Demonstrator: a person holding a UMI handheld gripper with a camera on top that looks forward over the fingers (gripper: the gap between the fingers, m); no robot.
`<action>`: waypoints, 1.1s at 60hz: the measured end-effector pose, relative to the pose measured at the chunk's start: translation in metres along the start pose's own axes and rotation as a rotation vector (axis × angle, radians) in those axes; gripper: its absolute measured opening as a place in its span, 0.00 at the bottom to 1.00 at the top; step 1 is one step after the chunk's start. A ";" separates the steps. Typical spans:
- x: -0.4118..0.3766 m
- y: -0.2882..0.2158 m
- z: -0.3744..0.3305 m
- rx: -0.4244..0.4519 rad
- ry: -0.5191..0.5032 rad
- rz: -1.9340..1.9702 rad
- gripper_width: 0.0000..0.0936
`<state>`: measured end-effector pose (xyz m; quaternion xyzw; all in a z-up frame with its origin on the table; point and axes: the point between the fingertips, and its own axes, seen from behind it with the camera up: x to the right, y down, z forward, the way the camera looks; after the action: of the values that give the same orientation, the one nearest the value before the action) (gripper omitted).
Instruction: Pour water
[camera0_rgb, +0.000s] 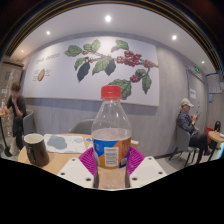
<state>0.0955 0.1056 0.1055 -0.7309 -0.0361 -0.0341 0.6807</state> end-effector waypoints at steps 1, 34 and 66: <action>0.000 0.000 0.001 -0.005 0.002 -0.008 0.37; -0.090 -0.120 0.004 0.164 0.081 -1.201 0.37; -0.153 -0.115 0.028 0.229 0.199 -2.190 0.37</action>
<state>-0.0681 0.1403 0.2021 -0.2304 -0.6115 -0.6734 0.3457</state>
